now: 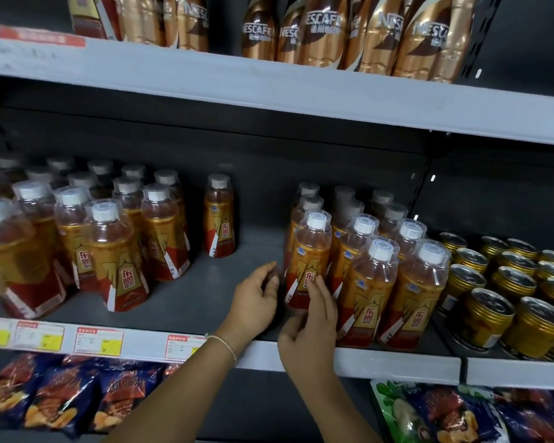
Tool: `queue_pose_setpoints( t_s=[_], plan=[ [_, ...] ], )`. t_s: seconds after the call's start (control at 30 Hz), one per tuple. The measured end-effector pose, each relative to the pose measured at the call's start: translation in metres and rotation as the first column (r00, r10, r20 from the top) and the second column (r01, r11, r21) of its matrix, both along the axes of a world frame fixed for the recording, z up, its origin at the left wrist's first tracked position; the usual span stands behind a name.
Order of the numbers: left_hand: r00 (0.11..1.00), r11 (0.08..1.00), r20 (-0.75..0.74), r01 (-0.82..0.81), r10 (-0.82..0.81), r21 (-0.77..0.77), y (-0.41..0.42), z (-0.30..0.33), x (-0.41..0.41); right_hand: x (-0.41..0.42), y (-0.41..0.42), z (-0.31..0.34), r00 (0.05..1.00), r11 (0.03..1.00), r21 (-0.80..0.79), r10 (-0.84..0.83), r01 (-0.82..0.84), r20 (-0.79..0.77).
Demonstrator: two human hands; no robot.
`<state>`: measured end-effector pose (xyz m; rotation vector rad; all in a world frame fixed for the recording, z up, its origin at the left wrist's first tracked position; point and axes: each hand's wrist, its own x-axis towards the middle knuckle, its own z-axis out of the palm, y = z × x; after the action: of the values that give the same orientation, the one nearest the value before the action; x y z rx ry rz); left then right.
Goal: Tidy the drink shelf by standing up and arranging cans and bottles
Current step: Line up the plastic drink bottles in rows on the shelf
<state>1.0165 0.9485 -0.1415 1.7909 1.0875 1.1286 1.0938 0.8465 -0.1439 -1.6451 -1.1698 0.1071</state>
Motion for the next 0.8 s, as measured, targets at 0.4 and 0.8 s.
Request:
queue_pose_setpoints(
  t_s=[0.4,0.8],
  plan=[
    [0.979,0.948,-0.161,-0.07,0.125,0.311,0.037,0.017,-0.105,-0.053,0.064,0.015,0.981,0.99,0.1,0.084,-0.103,0.175],
    [0.987,0.954,-0.111,-0.083,0.119,0.288,0.05,0.0,-0.112,-0.052,0.194,0.017,0.984,0.961,-0.222,0.149,-0.167,-0.096]
  ],
)
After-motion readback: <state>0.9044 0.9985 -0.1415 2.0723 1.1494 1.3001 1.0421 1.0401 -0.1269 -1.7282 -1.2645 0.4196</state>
